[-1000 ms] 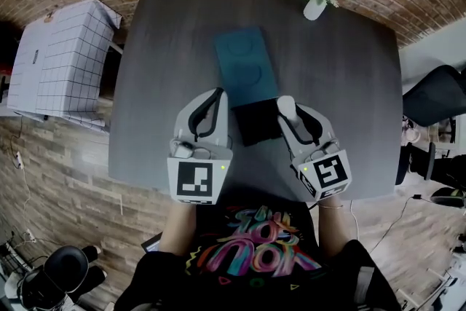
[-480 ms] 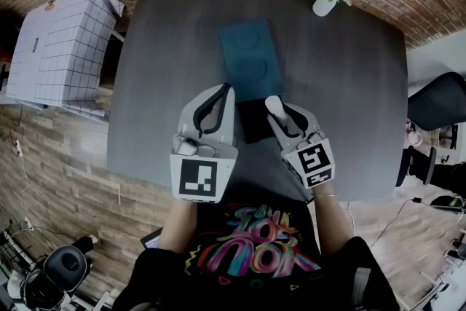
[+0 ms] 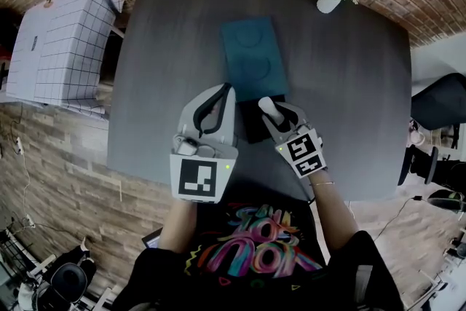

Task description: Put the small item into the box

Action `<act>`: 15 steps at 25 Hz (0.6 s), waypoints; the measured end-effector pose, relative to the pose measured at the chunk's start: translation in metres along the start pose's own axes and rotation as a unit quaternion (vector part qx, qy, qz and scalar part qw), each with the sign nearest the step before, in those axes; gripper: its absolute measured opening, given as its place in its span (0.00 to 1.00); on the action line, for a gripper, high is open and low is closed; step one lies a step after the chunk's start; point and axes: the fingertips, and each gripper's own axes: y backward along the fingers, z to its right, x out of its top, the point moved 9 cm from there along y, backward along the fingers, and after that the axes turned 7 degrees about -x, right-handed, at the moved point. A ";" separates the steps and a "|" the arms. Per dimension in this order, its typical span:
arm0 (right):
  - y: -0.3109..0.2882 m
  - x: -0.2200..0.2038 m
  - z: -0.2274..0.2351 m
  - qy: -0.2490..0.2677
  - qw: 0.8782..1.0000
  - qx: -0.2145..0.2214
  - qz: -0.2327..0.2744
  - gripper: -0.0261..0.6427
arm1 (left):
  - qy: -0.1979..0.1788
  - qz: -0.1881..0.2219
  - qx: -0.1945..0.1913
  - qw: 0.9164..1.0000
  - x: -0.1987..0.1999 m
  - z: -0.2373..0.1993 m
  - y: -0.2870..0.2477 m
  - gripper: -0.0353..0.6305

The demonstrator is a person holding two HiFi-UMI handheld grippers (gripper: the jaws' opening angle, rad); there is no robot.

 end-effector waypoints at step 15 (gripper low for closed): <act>-0.024 -0.015 -0.011 0.044 0.996 0.013 -0.072 0.24 | 0.007 -0.010 -0.001 1.000 -0.006 -0.009 -0.001 0.06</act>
